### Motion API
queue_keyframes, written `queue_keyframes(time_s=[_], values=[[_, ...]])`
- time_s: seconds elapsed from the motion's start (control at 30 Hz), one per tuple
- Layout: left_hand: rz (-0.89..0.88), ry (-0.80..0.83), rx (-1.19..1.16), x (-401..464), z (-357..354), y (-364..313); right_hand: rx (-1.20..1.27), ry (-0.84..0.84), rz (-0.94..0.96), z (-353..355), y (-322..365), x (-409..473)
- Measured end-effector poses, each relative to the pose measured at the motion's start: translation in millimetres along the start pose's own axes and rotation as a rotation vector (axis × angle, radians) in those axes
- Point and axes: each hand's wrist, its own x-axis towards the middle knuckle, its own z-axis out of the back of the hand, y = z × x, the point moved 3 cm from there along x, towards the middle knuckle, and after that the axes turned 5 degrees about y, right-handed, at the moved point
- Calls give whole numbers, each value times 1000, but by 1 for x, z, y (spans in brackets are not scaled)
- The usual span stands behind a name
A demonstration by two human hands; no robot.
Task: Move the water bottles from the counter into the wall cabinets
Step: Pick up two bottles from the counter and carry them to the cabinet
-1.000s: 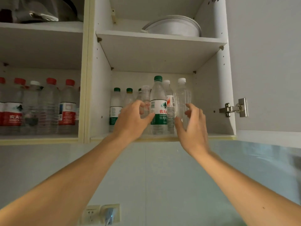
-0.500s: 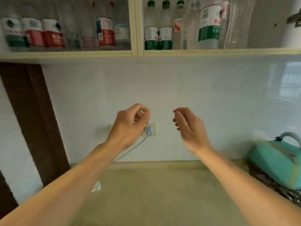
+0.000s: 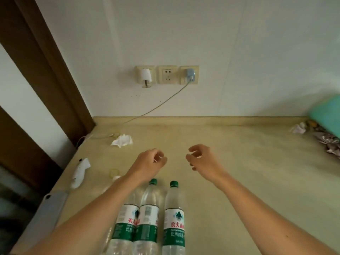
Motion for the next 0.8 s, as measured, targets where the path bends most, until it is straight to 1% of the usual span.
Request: queue_keyframes(time_s=[0.1,0.2,0.3,0.37,0.5,0.6,0.67,0.73,0.8], values=[[125,87,96,0,-22,39,-19,123,-139,-29,-31,6],[243,143,159,1,-36,66,-62,227,-221,-55,-55,13],[296,200,216,5,-51,79,-70,293,-267,-79,-72,23],[314,197,288,8,-59,84,-62,317,-289,-93,-79,27],[373,170,287,15,-68,91,-94,259,-300,-111,-87,37],[421,151,297,18,-68,88,-37,210,-328,-111,-90,42],[423,100,290,18,-63,81,9,174,-330,-105,-90,44],[381,36,213,20,-55,69,73,130,-315,-92,-88,45],[321,-18,13,21,-43,54,129,86,-280,-72,-80,45]])
